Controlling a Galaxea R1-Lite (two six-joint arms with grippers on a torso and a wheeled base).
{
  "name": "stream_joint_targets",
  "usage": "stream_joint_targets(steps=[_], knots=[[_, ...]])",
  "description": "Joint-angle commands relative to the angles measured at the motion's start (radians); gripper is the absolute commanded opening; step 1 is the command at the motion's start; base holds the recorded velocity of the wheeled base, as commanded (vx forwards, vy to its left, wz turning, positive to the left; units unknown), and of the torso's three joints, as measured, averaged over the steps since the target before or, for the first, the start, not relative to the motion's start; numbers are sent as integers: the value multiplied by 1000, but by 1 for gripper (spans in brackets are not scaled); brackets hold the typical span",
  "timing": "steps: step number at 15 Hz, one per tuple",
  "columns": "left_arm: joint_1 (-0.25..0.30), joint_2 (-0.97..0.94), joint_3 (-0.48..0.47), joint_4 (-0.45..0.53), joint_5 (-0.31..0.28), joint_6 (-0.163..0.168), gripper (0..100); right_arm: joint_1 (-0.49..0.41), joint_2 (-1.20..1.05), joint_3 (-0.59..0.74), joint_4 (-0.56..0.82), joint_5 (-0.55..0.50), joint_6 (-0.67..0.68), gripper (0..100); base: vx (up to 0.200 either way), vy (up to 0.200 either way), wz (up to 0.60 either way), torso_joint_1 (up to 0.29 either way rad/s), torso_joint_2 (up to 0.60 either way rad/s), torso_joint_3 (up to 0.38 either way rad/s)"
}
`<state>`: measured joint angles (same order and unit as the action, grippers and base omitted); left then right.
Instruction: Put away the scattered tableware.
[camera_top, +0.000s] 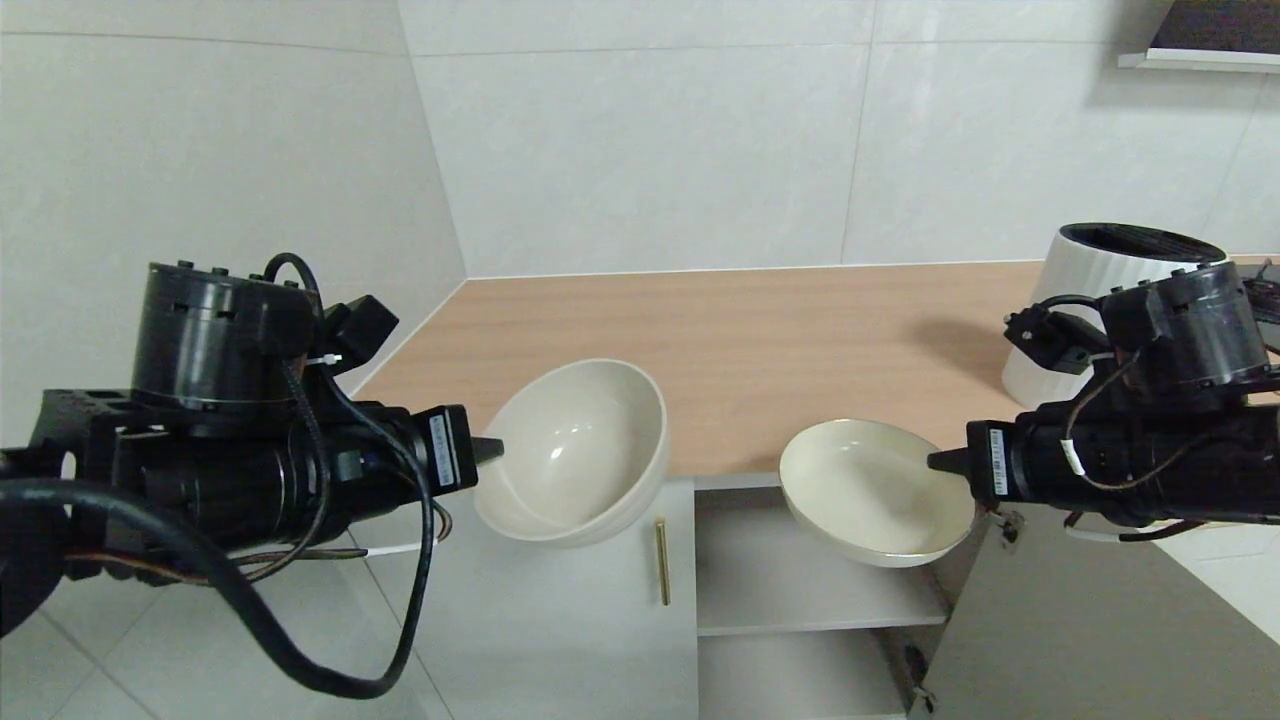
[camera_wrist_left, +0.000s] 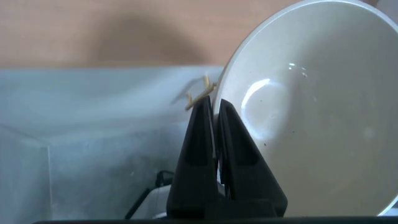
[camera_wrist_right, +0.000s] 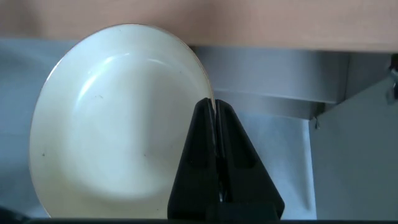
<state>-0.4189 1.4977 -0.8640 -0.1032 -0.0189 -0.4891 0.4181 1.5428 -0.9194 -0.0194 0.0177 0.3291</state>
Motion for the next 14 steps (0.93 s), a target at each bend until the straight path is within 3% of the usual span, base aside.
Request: stream_joint_targets(steps=[1,7,10,14], knots=[[0,-27,23,0,-1,0,0,2,-47,36,-2,1,1,0,0,0,0,0,0,0],[0,-20,33,-1,-3,1,0,1,-52,93,-7,-2,-44,0,0,0,0,0,0,0],[0,-17,33,0,-3,3,0,1,-46,94,-7,1,-50,0,-200,0,0,7,2,2],[0,-8,33,-1,-1,4,0,1,-46,94,-8,-2,-50,0,0,0,0,0,0,0]])
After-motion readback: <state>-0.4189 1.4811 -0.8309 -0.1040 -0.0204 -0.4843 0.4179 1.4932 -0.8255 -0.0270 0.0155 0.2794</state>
